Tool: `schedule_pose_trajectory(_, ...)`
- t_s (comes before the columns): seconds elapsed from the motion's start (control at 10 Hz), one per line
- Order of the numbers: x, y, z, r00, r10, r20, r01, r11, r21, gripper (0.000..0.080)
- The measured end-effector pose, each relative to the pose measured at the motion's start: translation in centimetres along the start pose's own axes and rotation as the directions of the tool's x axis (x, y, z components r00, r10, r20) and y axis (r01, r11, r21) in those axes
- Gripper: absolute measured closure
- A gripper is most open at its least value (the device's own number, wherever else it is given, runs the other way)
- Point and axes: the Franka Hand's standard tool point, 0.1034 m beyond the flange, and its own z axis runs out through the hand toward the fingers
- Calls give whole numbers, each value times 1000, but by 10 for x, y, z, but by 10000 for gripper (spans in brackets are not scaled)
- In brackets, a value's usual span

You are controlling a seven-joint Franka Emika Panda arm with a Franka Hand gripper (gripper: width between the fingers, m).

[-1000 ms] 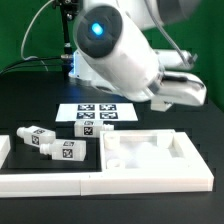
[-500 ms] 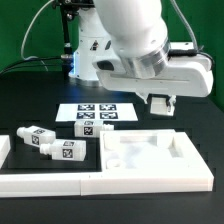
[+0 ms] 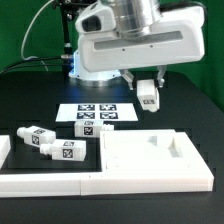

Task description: Assemble one leg

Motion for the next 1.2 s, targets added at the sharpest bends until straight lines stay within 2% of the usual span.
schedule_pose_trajectory(0.1, -5, 2, 4, 1000, -1, -30, 1, 1000, -3, 512)
schedule_pose_trajectory(0.2, -2, 3, 7, 996, -37, -81, 36, 999, -14, 512)
schedule_pose_trajectory(0.3, -5, 8, 21, 994, -87, -69, 84, 995, -49, 512)
schedule_pose_trajectory(0.4, -4, 8, 24, 988, -140, -60, 134, 987, -90, 512)
schedule_pose_trajectory(0.5, 1, 2, 17, 971, -227, -80, 215, 967, -139, 512)
schedule_pose_trajectory(0.6, 5, -6, 7, 953, -282, -107, 264, 952, -156, 512)
schedule_pose_trajectory(0.7, 5, -5, 4, 969, -226, -100, 214, 970, -114, 512)
schedule_pose_trajectory(1.0, 8, -5, 4, 967, -224, -124, 211, 971, -111, 512)
schedule_pose_trajectory(1.1, 18, -15, 0, 948, -245, -205, 224, 967, -119, 512)
schedule_pose_trajectory(1.2, 26, -28, -4, 896, -279, -345, 250, 960, -125, 512)
